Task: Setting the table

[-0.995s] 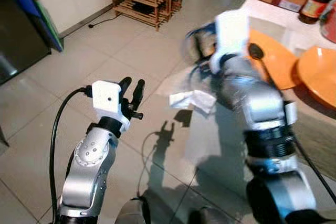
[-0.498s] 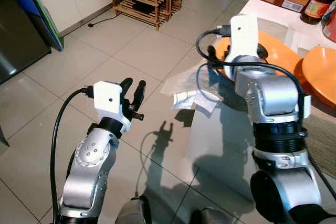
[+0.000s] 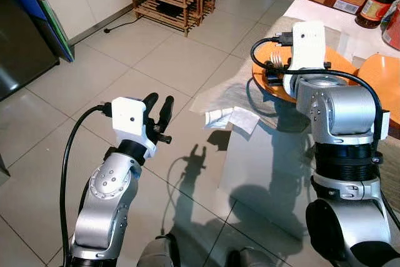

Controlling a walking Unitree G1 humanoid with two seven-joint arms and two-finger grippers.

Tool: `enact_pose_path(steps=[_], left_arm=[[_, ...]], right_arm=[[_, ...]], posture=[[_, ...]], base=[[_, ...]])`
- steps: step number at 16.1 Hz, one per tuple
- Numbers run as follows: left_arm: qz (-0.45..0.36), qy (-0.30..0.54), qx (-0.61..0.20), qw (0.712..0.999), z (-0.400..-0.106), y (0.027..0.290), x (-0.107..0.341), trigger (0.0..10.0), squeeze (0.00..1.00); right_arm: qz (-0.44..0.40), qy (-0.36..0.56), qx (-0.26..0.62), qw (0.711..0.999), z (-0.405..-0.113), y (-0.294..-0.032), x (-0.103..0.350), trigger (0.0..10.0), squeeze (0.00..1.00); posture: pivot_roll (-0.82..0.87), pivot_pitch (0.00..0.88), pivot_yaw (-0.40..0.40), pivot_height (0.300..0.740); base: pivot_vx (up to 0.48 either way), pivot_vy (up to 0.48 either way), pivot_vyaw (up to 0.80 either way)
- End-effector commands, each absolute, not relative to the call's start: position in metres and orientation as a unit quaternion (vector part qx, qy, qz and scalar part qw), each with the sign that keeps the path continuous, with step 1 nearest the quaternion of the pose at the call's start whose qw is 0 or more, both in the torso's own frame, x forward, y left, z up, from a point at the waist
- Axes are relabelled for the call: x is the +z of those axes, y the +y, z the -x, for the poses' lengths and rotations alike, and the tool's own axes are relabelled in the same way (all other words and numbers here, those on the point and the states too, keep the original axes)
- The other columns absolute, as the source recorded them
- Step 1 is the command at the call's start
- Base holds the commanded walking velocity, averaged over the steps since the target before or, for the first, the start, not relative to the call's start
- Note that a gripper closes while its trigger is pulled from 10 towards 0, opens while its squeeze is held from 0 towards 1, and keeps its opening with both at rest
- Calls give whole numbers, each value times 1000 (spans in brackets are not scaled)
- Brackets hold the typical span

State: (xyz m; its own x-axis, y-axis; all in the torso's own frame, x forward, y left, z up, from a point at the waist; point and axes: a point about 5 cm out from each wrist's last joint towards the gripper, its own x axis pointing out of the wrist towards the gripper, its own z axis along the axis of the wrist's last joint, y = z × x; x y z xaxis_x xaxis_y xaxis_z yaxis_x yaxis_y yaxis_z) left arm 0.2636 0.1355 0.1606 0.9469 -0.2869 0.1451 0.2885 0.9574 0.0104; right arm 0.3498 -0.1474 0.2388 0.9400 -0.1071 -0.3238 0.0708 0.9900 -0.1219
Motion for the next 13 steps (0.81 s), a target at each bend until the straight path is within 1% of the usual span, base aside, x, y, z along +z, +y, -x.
enact_pose_path(steps=[1, 2, 3, 4, 9, 13], left_arm=[[5, -70, -150, 986, -262, 134, 159, 10000, 0], [6, -70, -150, 986, -262, 133, 159, 10000, 0], [6, -70, -149, 986, -262, 133, 159, 10000, 0], [6, -70, -148, 986, -262, 133, 160, 10000, 0], [7, -70, -143, 987, -260, 135, 160, 10000, 0], [8, -70, -140, 988, -259, 135, 160, 10000, 0]], right_arm=[[44, 176, -51, 982, -348, -151, 236, 10000, 0], [27, 193, -48, 980, -349, -153, 230, 4667, 0], [7, 212, -43, 976, -350, -154, 224, 2667, 0], [-3, 220, -43, 975, -350, -155, 221, 0, 0], [-53, 242, -50, 968, -350, -161, 215, 0, 0], [-52, 242, -54, 967, -351, -163, 216, 0, 0]], posture=[[-69, 129, 26, 740], [-65, 130, 25, 740], [-65, 131, 25, 740], [-63, 131, 25, 740], [-60, 140, 24, 740], [-59, 143, 22, 740]], base=[[0, 0, 0], [0, 0, 0], [0, 0, 0], [0, 0, 0], [0, 0, 0], [0, 0, 0]])
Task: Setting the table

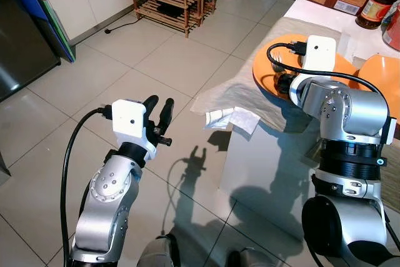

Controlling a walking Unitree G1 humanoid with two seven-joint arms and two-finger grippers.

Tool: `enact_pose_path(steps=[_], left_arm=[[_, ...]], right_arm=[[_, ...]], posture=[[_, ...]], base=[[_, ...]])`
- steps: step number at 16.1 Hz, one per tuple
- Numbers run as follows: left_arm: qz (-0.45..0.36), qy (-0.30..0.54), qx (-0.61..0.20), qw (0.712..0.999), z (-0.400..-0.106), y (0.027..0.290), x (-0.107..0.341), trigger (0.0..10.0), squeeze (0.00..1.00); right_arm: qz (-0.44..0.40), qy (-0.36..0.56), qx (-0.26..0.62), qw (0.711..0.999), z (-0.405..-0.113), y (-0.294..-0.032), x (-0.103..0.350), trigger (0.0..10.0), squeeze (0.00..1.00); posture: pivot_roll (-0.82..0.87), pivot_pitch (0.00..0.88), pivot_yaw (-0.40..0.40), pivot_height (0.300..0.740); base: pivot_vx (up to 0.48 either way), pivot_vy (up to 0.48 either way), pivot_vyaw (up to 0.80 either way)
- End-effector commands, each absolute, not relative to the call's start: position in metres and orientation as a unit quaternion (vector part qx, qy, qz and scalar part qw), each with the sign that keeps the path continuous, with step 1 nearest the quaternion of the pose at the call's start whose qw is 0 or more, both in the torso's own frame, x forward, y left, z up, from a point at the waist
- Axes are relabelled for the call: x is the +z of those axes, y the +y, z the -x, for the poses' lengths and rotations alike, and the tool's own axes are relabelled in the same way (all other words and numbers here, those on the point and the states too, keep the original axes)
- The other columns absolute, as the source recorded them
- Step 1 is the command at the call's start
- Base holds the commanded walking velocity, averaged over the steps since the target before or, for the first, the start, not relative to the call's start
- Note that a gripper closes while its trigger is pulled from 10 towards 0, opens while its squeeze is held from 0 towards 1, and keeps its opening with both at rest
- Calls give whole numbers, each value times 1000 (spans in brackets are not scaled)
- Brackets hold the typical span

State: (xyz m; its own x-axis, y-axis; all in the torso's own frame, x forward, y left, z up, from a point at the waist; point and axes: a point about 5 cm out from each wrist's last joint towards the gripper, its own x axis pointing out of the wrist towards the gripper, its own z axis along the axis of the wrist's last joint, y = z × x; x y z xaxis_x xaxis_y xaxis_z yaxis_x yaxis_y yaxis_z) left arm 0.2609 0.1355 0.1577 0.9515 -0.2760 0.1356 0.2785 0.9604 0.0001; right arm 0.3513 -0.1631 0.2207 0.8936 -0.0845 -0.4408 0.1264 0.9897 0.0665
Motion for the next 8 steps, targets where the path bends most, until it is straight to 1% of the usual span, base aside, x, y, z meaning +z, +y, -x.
enact_pose_path(steps=[1, 8], left_arm=[[8, -70, -139, 988, -259, 135, 160, 10000, 0], [8, -66, -135, 989, -257, 136, 160, 10000, 0]], right_arm=[[-46, 243, -54, 967, -351, -163, 216, 0, 0], [-19, 251, -58, 966, -350, -163, 212, 0, 0]], posture=[[-58, 146, 22, 740], [-58, 153, 18, 740]], base=[[0, 0, 0], [0, 0, 0]])
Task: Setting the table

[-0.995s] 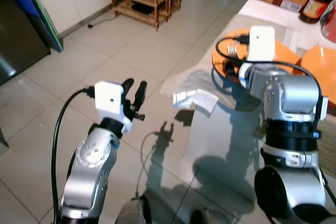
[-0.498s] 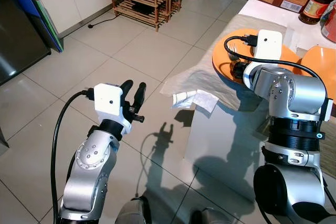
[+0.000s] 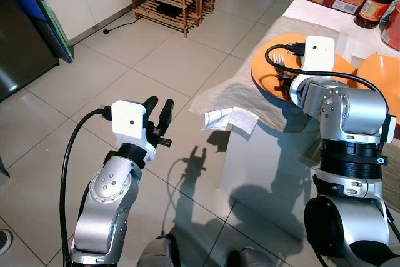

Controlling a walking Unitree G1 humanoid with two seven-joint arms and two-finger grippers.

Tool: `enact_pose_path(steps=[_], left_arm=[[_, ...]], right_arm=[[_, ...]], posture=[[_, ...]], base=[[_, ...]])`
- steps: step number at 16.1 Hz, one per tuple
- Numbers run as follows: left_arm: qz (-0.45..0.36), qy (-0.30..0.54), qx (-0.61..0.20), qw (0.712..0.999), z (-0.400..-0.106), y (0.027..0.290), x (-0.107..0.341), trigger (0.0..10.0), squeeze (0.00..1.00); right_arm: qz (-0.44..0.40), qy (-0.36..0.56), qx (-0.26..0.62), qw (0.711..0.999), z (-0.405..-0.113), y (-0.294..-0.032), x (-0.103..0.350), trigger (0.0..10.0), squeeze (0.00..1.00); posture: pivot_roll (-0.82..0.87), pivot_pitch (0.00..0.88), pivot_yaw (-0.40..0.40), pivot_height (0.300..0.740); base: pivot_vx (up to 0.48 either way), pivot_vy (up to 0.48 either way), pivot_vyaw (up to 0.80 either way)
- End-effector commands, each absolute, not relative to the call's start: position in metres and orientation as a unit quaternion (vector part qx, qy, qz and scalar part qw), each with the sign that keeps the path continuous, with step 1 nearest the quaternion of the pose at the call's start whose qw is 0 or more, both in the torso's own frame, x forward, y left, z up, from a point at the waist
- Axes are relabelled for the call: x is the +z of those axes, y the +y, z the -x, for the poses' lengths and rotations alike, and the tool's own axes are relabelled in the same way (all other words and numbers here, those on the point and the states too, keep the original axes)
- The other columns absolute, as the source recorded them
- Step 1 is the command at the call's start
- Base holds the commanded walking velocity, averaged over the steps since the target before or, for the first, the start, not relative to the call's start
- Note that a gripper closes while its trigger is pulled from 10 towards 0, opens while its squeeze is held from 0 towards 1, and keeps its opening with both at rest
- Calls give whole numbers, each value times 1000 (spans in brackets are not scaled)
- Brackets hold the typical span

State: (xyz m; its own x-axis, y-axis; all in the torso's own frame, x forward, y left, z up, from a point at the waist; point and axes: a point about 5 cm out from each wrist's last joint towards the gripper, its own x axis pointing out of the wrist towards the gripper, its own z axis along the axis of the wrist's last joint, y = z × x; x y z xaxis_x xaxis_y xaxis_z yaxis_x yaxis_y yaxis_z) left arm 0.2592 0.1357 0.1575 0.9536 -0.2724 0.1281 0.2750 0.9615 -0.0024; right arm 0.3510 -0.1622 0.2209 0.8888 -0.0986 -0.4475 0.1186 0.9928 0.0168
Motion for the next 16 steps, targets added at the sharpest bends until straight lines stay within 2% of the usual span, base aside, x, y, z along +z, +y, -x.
enact_pose_path(steps=[1, 12, 16], left_arm=[[8, -66, -135, 989, -257, 136, 160, 10000, 0], [7, -69, -131, 989, -258, 137, 161, 10000, 0], [17, -79, -134, 988, -260, 138, 164, 10000, 0]], right_arm=[[-17, 250, -60, 966, -350, -164, 212, 0, 0], [-78, 227, -63, 969, -354, -164, 215, 0, 0], [-127, 131, -87, 979, -359, -174, 238, 0, 0]], posture=[[-59, 155, 17, 740], [-58, 147, 16, 740], [-60, 138, 16, 740]], base=[[0, 0, 0], [0, 0, 0], [0, 0, 0]])
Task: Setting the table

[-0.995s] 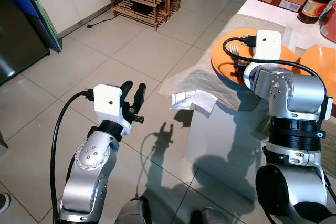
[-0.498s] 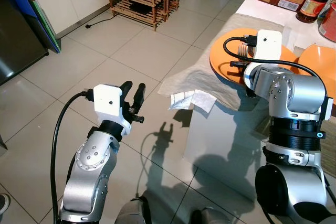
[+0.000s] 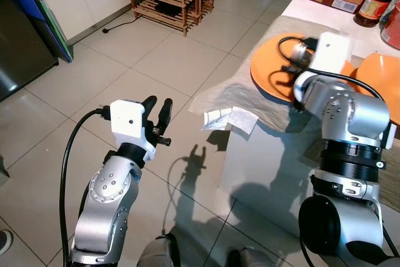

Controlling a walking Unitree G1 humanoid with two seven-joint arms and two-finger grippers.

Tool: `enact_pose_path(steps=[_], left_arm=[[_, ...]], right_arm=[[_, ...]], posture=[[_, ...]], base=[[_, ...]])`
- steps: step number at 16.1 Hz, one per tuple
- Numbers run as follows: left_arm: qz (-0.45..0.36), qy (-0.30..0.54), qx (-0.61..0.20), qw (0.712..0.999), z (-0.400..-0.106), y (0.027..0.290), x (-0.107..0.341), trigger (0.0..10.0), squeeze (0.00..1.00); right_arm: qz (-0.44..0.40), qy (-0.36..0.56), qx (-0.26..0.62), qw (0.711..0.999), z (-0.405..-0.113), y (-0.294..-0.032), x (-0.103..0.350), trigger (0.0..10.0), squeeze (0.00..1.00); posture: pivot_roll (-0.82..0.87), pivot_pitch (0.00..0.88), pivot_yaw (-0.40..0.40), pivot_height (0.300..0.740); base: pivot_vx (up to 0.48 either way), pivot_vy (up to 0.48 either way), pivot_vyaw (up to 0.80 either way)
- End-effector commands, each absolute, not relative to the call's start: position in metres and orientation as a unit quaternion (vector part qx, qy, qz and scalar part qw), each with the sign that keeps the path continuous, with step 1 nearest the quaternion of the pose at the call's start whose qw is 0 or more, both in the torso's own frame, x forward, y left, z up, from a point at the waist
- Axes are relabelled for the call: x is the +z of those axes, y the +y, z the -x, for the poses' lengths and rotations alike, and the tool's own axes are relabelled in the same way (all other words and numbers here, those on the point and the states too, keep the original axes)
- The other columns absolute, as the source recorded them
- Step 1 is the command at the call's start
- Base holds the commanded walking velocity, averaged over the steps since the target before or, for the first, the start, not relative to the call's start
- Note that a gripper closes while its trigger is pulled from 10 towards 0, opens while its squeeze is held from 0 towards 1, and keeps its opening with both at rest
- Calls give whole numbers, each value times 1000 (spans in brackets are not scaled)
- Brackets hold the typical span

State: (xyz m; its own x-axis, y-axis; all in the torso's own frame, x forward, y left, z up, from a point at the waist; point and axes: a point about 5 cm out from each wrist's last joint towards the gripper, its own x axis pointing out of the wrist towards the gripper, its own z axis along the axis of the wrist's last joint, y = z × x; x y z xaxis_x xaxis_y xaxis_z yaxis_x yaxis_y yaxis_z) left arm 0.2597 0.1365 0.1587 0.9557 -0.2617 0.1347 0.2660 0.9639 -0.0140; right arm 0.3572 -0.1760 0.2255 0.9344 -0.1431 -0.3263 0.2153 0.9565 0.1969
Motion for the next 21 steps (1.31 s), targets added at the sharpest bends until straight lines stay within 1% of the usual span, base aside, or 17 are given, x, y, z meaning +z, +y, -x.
enact_pose_path(steps=[1, 2, 3, 4, 5, 7, 8, 9, 10, 11, 12, 13, 14, 16, 17, 19, 21], left_arm=[[24, -84, -140, 986, -260, 137, 166, 10000, 0], [29, -89, -141, 986, -260, 138, 168, 10000, 0], [29, -90, -141, 985, -260, 138, 169, 10000, 0], [30, -93, -142, 985, -261, 139, 170, 10000, 0], [32, -94, -141, 985, -261, 139, 171, 10000, 0], [58, -114, -122, 984, -260, 148, 176, 10000, 0], [81, -122, -115, 982, -259, 153, 178, 10000, 0], [98, -132, -133, 977, -255, 154, 182, 10000, 0], [110, -140, -144, 973, -253, 154, 184, 10000, 0], [124, -149, -165, 967, -248, 154, 188, 10000, 0], [138, -160, -202, 956, -241, 153, 193, 10000, 0], [142, -162, -206, 954, -240, 153, 194, 10000, 0], [154, -165, -233, 946, -236, 153, 196, 10000, 0], [168, -165, -274, 932, -229, 155, 200, 10000, 0], [169, -164, -280, 931, -228, 156, 201, 10000, 0], [174, -165, -303, 923, -224, 160, 203, 10000, 0], [176, -159, -323, 916, -220, 161, 203, 10000, 0]], right_arm=[[-135, 104, -89, 981, -359, -176, 245, 3725, 0], [-142, 90, -89, 982, -359, -177, 250, 7373, 0], [-144, 87, -89, 982, -359, -178, 250, 7373, 0], [-154, 66, -83, 982, -359, -177, 256, 10000, 0], [-163, 52, -76, 982, -359, -176, 259, 10000, 0], [-260, -87, 36, 961, -351, -160, 283, 10000, 0], [-278, -122, 102, 947, -341, -150, 284, 10000, 0], [-328, -140, 209, 911, -327, -137, 280, 10000, 0], [-349, -150, 272, 884, -318, -130, 279, 10000, 0], [-367, -160, 346, 849, -304, -120, 276, 10000, 0], [-361, -157, 390, 832, -294, -109, 266, 10000, 0], [-361, -155, 399, 829, -293, -107, 265, 10000, 0], [-348, -150, 432, 818, -287, -102, 262, 10000, 0], [-299, -139, 474, 816, -278, -96, 254, 10000, 0], [-294, -137, 481, 814, -276, -95, 253, 10000, 0], [-271, -119, 478, 827, -279, -92, 245, 10000, 0], [-239, -112, 462, 847, -282, -91, 236, 10000, 0]], posture=[[-62, 134, 18, 740], [-62, 133, 18, 740], [-62, 133, 18, 740], [-64, 132, 18, 740], [-64, 131, 18, 740], [-70, 130, 15, 740], [-74, 128, 15, 740], [-75, 128, 13, 740], [-74, 128, 12, 740], [-75, 127, 13, 740], [-71, 125, 13, 740], [-73, 125, 13, 740], [-69, 122, 12, 740], [-70, 121, 13, 740], [-70, 121, 14, 740], [-72, 121, 12, 740], [-71, 121, 12, 740]], base=[[0, 0, 0], [0, 0, 0], [0, 0, 0], [0, 0, 0], [0, 0, 0], [0, 0, 0], [0, 0, 0], [0, 0, 0], [0, 0, 0], [0, -428, 0], [0, -428, 0], [0, -428, 0], [0, -428, -800], [0, -428, -800], [0, -428, -800], [0, -428, 0], [0, -426, -700]])
